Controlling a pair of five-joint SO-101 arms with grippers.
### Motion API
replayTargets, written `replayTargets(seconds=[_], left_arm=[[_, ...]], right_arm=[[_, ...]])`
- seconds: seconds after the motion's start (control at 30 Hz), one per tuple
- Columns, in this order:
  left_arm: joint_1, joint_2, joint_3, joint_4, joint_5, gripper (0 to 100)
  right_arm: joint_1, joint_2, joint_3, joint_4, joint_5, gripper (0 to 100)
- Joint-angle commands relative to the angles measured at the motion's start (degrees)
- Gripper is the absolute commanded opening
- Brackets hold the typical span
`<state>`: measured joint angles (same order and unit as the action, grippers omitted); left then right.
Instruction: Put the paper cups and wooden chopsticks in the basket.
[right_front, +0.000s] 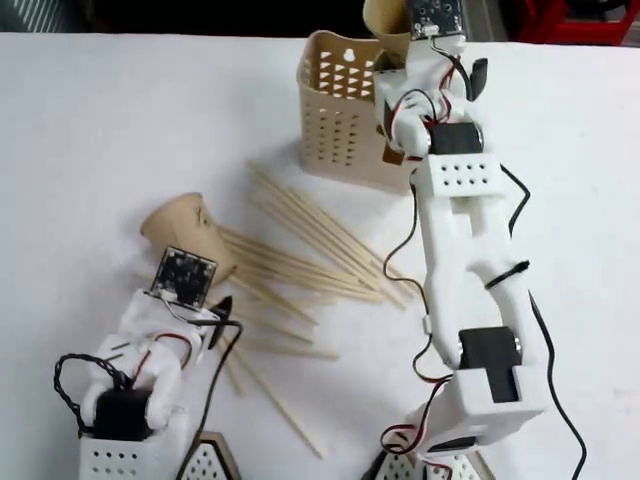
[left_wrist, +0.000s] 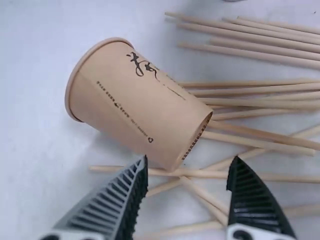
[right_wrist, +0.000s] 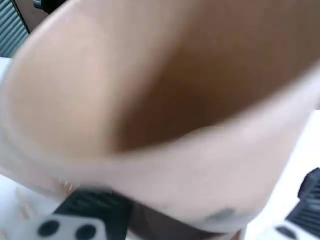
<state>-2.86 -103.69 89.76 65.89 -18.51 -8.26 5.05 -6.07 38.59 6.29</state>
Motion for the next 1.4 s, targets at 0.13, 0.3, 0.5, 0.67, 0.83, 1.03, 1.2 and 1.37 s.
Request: replayTargets(seconds=[0.13,0.3,0.5,0.67,0.83,1.03,1.2,1.37], left_arm=[[-0.4,-0.7,0.0,-1.3,0.4,26],[-0.4,-0.7,0.0,-1.3,0.4,26],[-0.4,-0.7,0.0,-1.3,0.4,26],[-0.4,-0.7,0.0,-1.3,0.4,26],[-0.4,-0.7,0.0,-1.3,0.4,26],[-0.4,-0.7,0.0,-1.3,0.4,26],[-0.3,-0.7,0.1,-1.3,0.4,26],[-0.4,-0.7,0.1,-1.3,0.4,26]], right_arm=[[-0.7,-4.0,-6.6,8.4,-0.3,51.0],[-0.7,-3.8,-12.7,14.8,-0.3,51.7],[-0.7,-3.6,-18.2,19.6,-0.3,51.6],[-0.2,-3.6,-18.2,22.7,0.1,51.5],[1.3,-5.7,-19.0,28.0,0.3,51.5],[7.3,-10.0,-19.2,32.7,0.0,51.5],[11.5,-14.4,-19.0,39.9,0.2,51.5],[16.9,-17.6,-18.9,46.3,0.3,51.5]])
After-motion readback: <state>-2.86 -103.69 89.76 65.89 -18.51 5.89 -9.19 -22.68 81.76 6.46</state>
